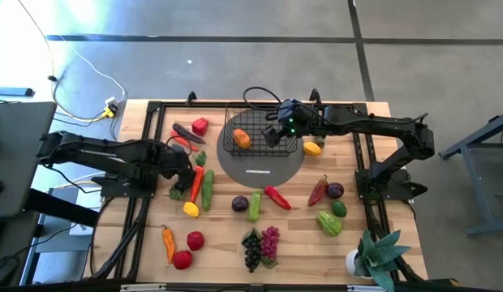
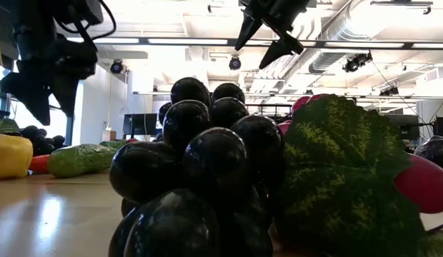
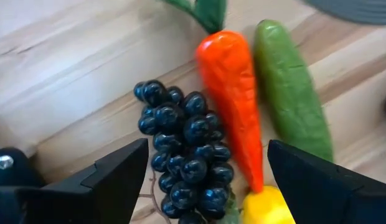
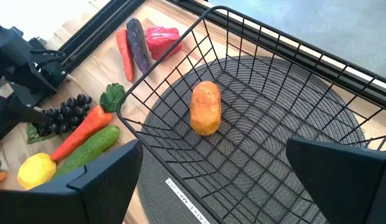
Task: Build produce basket
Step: Put the top black grapes into the black wire basket
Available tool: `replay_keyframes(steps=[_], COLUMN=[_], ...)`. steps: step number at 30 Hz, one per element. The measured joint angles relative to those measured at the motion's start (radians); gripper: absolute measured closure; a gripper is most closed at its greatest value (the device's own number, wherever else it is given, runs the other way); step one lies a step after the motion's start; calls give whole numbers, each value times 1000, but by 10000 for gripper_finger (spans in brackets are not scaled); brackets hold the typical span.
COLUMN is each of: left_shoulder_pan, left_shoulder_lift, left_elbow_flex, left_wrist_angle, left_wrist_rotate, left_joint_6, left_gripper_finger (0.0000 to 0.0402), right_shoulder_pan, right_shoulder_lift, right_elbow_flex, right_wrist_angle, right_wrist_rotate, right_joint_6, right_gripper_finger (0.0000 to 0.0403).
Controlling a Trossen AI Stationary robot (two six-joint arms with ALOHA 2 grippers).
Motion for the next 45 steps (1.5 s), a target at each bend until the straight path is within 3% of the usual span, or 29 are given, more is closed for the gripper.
replay_keyframes(steps=[23,29,39,45], left_shoulder_pan=[0,0,0,0], left_shoulder_lift=[363,392,391,390], left_elbow_flex=[3,4,2,2], left_wrist_angle=[7,10,14,11], left_wrist_rotate=[40,43,39,31], left_joint_6=[-18,24,75,123], left_gripper_finger=[92,143,277,334], right_shoulder_pan=[0,0,0,0], right_shoulder_lift=[0,0,0,0], right_elbow_flex=[0,0,0,0], right_wrist_angle=[-11,-11,-11,-11], right_wrist_rotate=[0,0,0,-5], right_joint_6=[0,0,0,-7], right_gripper_finger=[23,23,23,23])
